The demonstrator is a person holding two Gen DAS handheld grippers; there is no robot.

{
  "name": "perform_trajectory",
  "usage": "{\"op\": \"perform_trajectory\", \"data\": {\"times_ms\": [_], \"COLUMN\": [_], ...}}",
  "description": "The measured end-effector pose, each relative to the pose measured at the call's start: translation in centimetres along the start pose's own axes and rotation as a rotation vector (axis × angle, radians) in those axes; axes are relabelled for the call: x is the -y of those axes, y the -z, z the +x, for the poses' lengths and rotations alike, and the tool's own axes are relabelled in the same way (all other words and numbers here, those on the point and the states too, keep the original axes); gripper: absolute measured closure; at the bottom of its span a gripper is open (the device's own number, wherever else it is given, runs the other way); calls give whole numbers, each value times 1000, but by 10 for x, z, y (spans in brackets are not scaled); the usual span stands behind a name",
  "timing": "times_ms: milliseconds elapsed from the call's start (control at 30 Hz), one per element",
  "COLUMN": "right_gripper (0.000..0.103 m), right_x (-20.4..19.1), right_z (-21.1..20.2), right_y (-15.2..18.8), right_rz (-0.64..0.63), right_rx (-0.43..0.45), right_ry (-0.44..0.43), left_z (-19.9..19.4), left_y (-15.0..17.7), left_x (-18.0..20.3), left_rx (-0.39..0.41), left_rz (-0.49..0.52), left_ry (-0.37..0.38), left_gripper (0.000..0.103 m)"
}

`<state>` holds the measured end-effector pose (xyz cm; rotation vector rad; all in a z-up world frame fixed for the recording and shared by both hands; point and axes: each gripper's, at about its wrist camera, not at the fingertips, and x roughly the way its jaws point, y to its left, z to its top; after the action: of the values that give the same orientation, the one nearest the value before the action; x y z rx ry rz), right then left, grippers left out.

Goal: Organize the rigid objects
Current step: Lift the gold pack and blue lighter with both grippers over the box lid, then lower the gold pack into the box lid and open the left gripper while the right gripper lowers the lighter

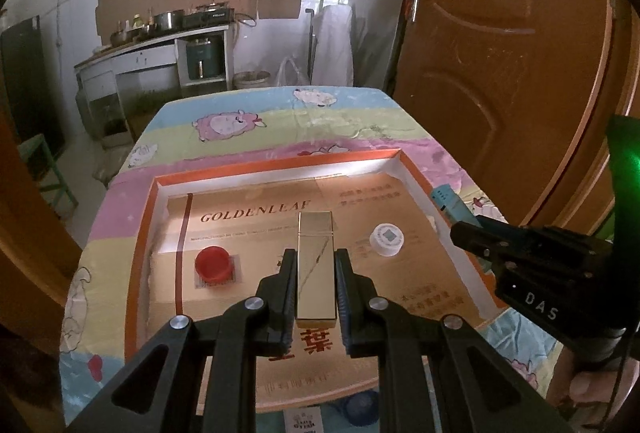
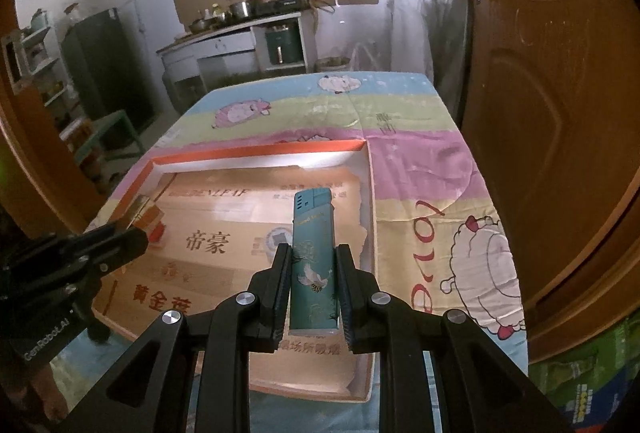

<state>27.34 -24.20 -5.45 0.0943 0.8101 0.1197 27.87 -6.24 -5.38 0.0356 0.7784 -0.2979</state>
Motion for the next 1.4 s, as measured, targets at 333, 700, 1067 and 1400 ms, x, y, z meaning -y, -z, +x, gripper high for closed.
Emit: {"op": "perform_trajectory", "data": {"times_ms": [333, 700, 1067, 1400], "right_gripper": [81, 81, 81, 81], "right_x": [5, 8, 9, 7], "right_z": [18, 34, 42, 55], "right_y": [-3, -4, -3, 0], "right_rz": [-1, -5, -8, -25], "right_rx": [-22, -42, -56, -90], "right_ry": [-2, -4, 2, 18], "left_z": [21, 42, 57, 72], "left_y": [-4, -1, -1, 2], "left_x": [1, -2, -1, 1], "left_rx": [-30, -78, -122, -161], "left_rz": [11, 2, 0, 3], "left_ry": [-20, -26, -20, -18], "left_gripper": [85, 85, 85, 85]}}
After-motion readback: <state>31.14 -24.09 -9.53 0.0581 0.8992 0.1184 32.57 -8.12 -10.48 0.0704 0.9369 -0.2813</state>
